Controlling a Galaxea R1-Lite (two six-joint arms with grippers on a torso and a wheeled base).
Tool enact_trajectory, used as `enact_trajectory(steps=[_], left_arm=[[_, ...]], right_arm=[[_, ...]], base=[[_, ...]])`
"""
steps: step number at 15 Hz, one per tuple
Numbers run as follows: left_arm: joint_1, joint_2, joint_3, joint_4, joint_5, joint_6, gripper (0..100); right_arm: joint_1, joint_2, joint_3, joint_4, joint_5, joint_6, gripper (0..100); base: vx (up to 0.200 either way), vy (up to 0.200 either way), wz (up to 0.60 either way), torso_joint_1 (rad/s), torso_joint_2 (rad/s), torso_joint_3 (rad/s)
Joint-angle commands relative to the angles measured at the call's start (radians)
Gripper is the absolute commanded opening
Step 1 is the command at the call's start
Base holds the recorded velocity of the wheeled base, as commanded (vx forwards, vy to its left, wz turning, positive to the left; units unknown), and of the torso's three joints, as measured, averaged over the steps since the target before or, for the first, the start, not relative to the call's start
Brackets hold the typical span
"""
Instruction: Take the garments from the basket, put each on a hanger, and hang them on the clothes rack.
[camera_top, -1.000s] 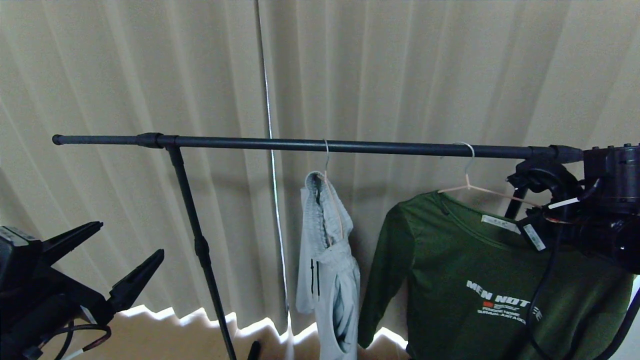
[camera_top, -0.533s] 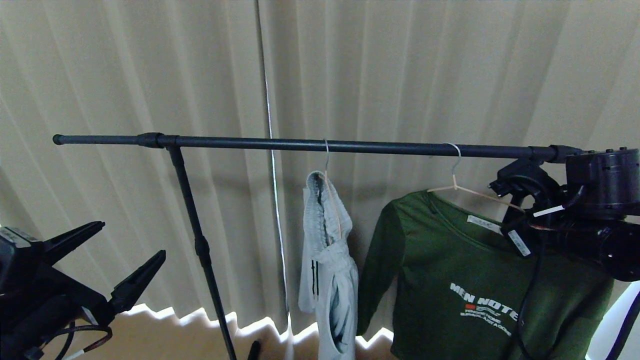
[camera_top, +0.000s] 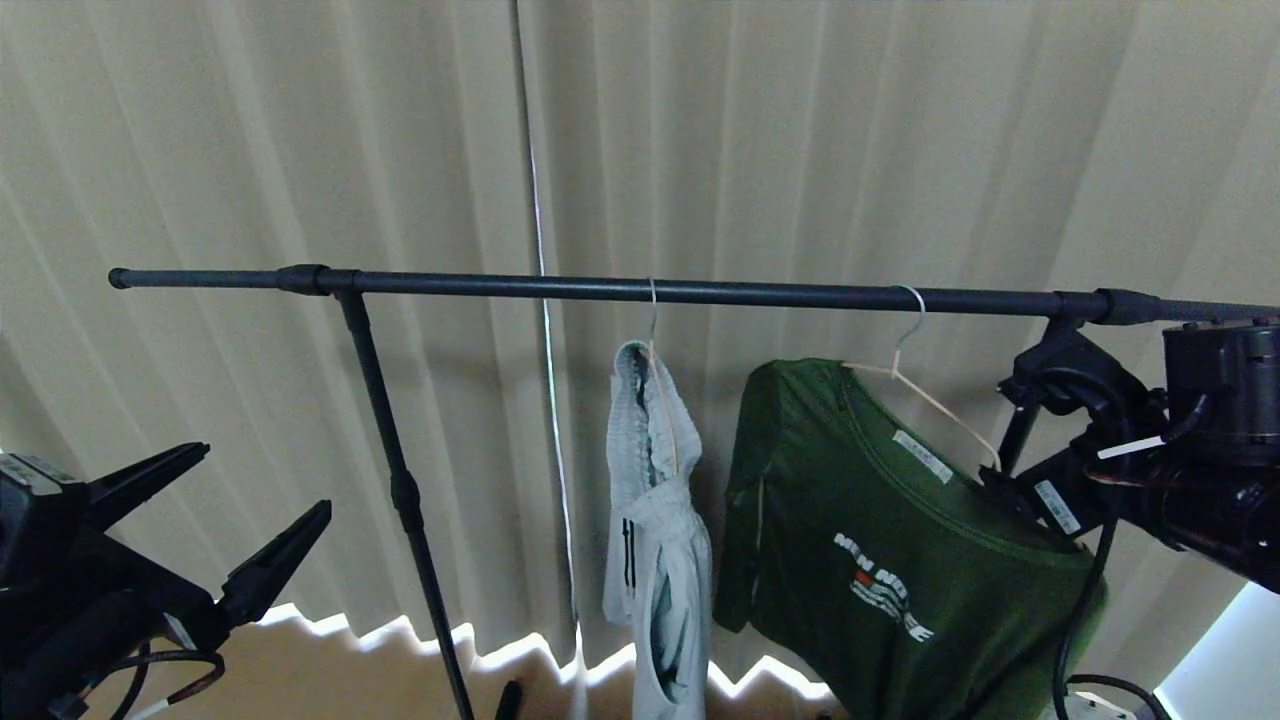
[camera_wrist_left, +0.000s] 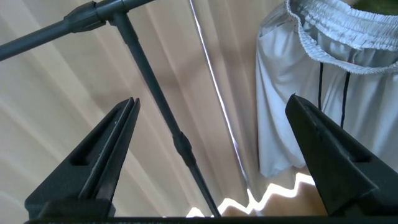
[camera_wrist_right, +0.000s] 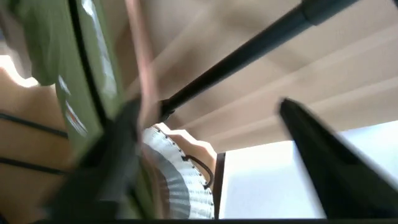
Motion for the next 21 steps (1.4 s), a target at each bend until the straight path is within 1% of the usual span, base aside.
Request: enact_trajectory(steps=[1,2,3,4,5,8,9,10,11,12,13,14,16,17,18,19,21], left_arm=[[0.001,0.001,0.000,-0.001,0.001,0.000,100],[0.001,0.001,0.000,-0.001,0.001,0.000,100],[0.001,0.000,0.000,-0.001,0.001,0.000,100],[0.006,-0.002,0.000,-0.002,0.001,0.002,100],[0.011,-0.008,0.000,-0.007,0.003,0.002,100],[0.067,-0.089,0.000,-0.008,0.003,-0.011,100],[0.074,-0.107,0.000,-0.007,0.004,-0.018,100],[0.098,-0.172,0.000,0.018,0.006,-0.066,100],[0.129,-0.236,0.000,0.068,0.007,-0.110,100],[0.156,-0.307,0.000,0.133,0.006,-0.133,100],[0.169,-0.384,0.000,0.223,0.007,-0.138,100],[0.182,-0.485,0.000,0.341,0.007,-0.138,100],[0.182,-0.700,0.000,0.593,0.006,-0.132,100],[0.181,-0.828,0.000,0.753,0.003,-0.127,100],[0.176,-0.920,0.000,0.881,0.003,-0.120,100],[0.175,-0.977,0.000,0.978,0.003,-0.112,100],[0.173,-1.066,0.000,1.118,0.003,-0.110,100]], right_arm=[[0.003,-0.042,0.043,-0.041,0.032,-0.001,100],[0.003,-0.057,0.079,-0.088,0.067,-0.001,100],[0.003,-0.067,0.103,-0.121,0.085,-0.001,100],[0.003,-0.082,0.138,-0.164,0.101,-0.002,100],[0.003,-0.108,0.164,-0.191,0.101,-0.002,100],[0.000,-0.251,0.229,-0.196,0.102,-0.002,100],[-0.001,-0.286,0.241,-0.193,0.102,-0.002,100],[-0.001,-0.387,0.270,-0.187,0.102,-0.005,100],[-0.001,-0.464,0.289,-0.176,0.102,-0.009,100],[-0.001,-0.536,0.301,-0.145,0.102,-0.013,100],[-0.001,-0.617,0.310,-0.081,0.102,-0.013,100],[-0.001,-0.712,0.313,0.016,0.102,-0.013,100],[-0.001,-0.873,0.306,0.229,0.102,-0.012,100],[-0.001,-0.944,0.302,0.326,0.102,-0.012,100],[-0.001,-0.992,0.302,0.379,0.102,-0.012,100],[-0.001,-1.019,0.304,0.412,0.102,-0.012,100],[-0.001,-1.064,0.316,0.462,0.099,-0.012,100]], base=[[0.000,0.000,0.00,0.000,0.00,0.000],[0.000,0.000,0.00,0.000,0.00,0.000],[0.000,0.000,0.00,0.000,0.00,0.000],[0.000,0.000,0.00,0.000,0.00,0.000],[0.000,0.000,0.00,0.000,0.00,0.000],[0.000,0.000,0.00,0.000,0.00,0.000],[0.000,0.000,0.00,0.000,0.00,0.000],[0.000,0.000,0.00,0.000,0.00,0.000],[0.000,0.000,0.00,0.000,0.00,0.000],[0.000,0.000,0.00,0.000,0.00,0.000],[0.000,0.000,0.00,0.000,0.00,0.000],[0.000,0.000,0.00,0.000,0.00,0.000],[0.000,0.000,0.00,0.000,0.00,0.000],[0.000,0.000,0.00,0.000,0.00,0.000],[0.000,0.000,0.00,0.000,0.00,0.000],[0.000,0.000,0.00,0.000,0.00,0.000],[0.000,0.000,0.00,0.000,0.00,0.000]])
